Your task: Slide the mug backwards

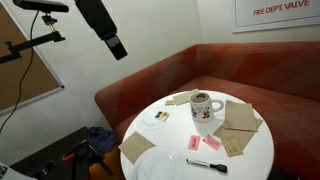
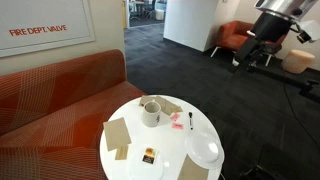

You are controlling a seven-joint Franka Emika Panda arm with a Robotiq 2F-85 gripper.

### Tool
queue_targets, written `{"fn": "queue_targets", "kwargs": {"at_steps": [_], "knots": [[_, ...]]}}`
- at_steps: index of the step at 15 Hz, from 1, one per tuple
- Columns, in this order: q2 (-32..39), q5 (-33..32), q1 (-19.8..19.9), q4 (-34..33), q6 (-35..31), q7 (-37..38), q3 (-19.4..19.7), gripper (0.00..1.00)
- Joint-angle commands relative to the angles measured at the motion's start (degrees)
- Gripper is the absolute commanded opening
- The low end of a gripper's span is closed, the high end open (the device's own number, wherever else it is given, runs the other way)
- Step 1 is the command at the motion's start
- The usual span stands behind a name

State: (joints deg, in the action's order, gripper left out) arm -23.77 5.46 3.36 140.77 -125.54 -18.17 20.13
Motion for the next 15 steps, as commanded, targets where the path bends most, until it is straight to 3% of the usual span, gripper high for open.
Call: {"fn": "queue_targets", "kwargs": {"at_steps": [1, 7, 15], "knots": [[0.3, 0.8, 1.7, -0.1, 0.2, -0.6, -1.6, 1.00], [0.5, 0.9, 1.6, -0.3, 0.0, -0.2, -1.8, 1.00], [6.4, 4.2, 1.0, -3.3, -6.1, 15.5, -8.9, 1.00]]}}
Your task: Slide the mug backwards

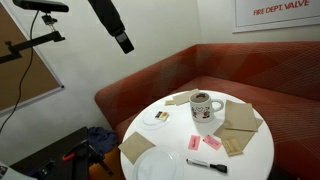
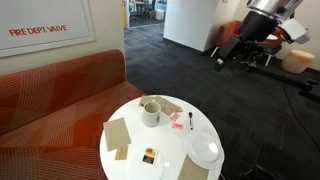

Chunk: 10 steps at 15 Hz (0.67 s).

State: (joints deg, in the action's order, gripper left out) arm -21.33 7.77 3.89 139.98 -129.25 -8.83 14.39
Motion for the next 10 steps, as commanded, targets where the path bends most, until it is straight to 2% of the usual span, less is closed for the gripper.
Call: {"fn": "queue_targets", "kwargs": {"at_steps": [1, 5, 10], "knots": [[5.4, 2.6, 0.4, -3.1, -3.1, 8.9, -4.2, 1.00], [11.2, 4.6, 0.3, -6.1, -5.1, 20.2, -7.8, 1.00], [17.7, 6.6, 0.0, -7.5, -12.1, 35.4, -11.2, 1.00]]}}
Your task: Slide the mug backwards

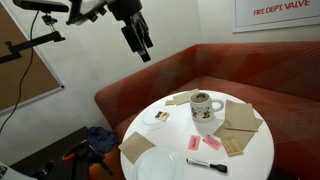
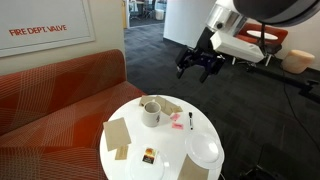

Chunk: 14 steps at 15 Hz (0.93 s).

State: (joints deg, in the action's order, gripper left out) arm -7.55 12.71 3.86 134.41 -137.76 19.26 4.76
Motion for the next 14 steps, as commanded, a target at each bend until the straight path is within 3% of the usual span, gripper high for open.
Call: {"fn": "queue_targets", "kwargs": {"at_steps": [1, 7, 14], "knots": [[5.3, 2.3, -0.2, -2.1, -5.1, 9.3, -1.9, 1.00], [15.4, 3.7, -1.6, -4.9, -14.1, 21.1, -2.5, 1.00], [28.5, 3.5, -2.7, -13.0, -16.7, 28.4, -1.1, 1.00]]}}
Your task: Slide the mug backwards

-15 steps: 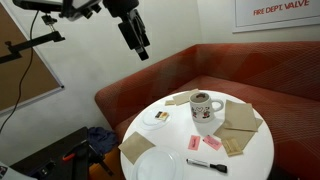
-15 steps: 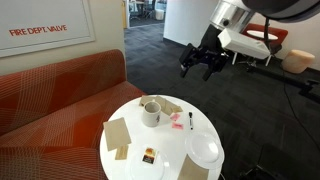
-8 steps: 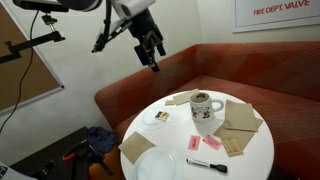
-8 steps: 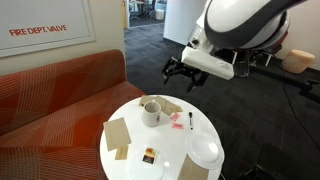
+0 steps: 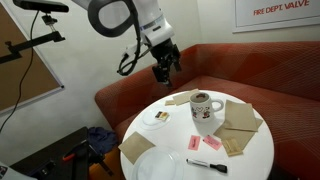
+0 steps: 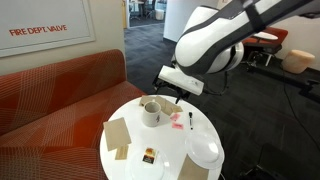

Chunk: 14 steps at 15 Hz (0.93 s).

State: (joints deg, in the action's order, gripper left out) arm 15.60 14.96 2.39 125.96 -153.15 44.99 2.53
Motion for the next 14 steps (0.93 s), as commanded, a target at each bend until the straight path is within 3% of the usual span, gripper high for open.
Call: {"fn": "queue_targets", "kwargs": {"at_steps": [1, 14], "knots": [[7.3, 1.5, -1.3, -6.0, -1.4, 3.4, 1.3, 1.00], [25.1, 0.6, -3.6, -20.8, -0.3, 11.9, 4.5, 1.00]]}}
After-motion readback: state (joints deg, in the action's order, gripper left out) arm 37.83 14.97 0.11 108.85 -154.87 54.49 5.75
